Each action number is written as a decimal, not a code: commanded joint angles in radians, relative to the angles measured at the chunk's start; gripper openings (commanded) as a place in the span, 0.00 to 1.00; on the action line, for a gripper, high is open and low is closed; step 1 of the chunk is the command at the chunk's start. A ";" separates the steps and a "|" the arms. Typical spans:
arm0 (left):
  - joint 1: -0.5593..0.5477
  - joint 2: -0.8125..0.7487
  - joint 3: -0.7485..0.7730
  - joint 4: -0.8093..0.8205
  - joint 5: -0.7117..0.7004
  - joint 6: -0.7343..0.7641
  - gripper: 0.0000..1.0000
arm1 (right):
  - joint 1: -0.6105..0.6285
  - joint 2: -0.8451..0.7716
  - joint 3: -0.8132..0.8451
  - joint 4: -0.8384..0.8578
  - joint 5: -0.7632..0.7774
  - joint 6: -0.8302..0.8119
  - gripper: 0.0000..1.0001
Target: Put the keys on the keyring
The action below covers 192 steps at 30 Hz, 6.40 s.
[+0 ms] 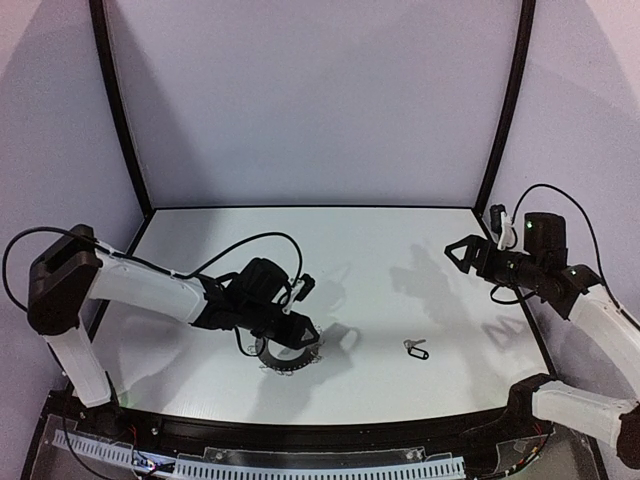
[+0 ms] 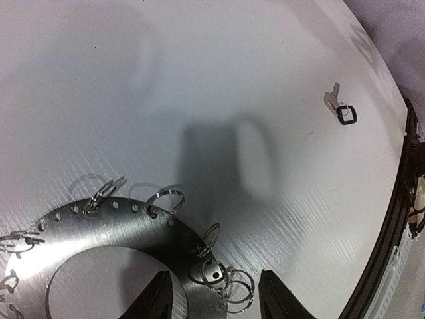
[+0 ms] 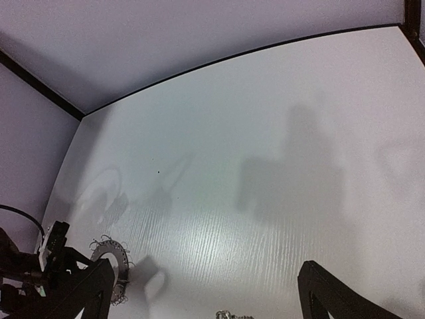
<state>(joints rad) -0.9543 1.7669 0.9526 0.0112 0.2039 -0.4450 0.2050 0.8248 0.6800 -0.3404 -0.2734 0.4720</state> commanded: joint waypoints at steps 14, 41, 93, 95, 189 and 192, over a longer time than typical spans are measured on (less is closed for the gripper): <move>-0.007 0.071 0.048 0.032 -0.002 0.034 0.32 | 0.004 -0.063 -0.031 -0.009 -0.009 -0.002 0.98; -0.023 0.140 0.077 0.039 0.022 0.108 0.23 | 0.004 -0.075 -0.032 -0.022 -0.006 0.001 0.98; -0.038 -0.291 0.373 -0.523 0.202 0.595 0.01 | 0.638 0.348 0.328 0.120 -0.324 -0.541 0.75; -0.041 -0.290 0.382 -0.543 0.196 0.601 0.01 | 0.646 0.370 0.335 0.139 -0.330 -0.560 0.71; -0.051 -0.551 0.009 0.343 0.172 0.372 0.36 | 0.745 0.507 0.139 1.215 -0.348 -0.150 0.00; -0.052 -0.534 0.017 0.357 0.173 0.379 0.32 | 0.748 0.506 0.134 1.230 -0.329 -0.146 0.00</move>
<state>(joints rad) -1.0019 1.2165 0.9386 0.3075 0.3483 -0.0643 0.9380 1.3251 0.8162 0.8004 -0.6400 0.3096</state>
